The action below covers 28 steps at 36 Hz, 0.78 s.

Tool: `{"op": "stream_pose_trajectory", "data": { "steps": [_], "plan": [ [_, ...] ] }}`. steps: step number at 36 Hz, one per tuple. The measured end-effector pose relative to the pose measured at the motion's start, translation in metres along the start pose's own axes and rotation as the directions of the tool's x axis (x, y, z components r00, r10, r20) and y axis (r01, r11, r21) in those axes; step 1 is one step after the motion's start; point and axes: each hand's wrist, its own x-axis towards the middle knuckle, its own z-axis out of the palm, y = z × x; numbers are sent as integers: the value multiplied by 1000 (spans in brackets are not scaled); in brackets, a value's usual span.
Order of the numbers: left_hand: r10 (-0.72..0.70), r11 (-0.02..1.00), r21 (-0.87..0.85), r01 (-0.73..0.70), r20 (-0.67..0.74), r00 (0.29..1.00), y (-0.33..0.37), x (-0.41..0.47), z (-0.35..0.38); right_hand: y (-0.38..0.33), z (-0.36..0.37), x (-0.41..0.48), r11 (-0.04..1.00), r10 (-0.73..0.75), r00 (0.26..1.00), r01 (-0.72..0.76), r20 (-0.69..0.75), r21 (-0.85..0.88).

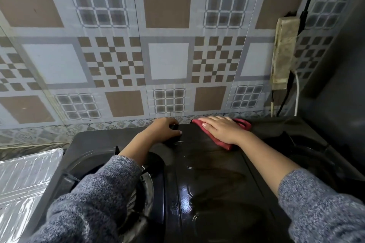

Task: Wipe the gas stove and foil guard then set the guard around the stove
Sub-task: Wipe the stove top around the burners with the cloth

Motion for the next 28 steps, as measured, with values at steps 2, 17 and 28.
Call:
{"op": "stream_pose_trajectory", "data": {
  "steps": [2,17,28],
  "plan": [
    [-2,1000,1,2,5,1000,4,2,2,6,0,-1,1000,5,1000,-5,5,-4],
    [-6,999,42,4,58,998,45,26,20,58,-7,-4,1000,-4,996,6,91,-20],
    [-3,999,49,-1,83,997,76,45,37,102,-20,-15,999,24,988,-19,150,-38]
  ]
}}
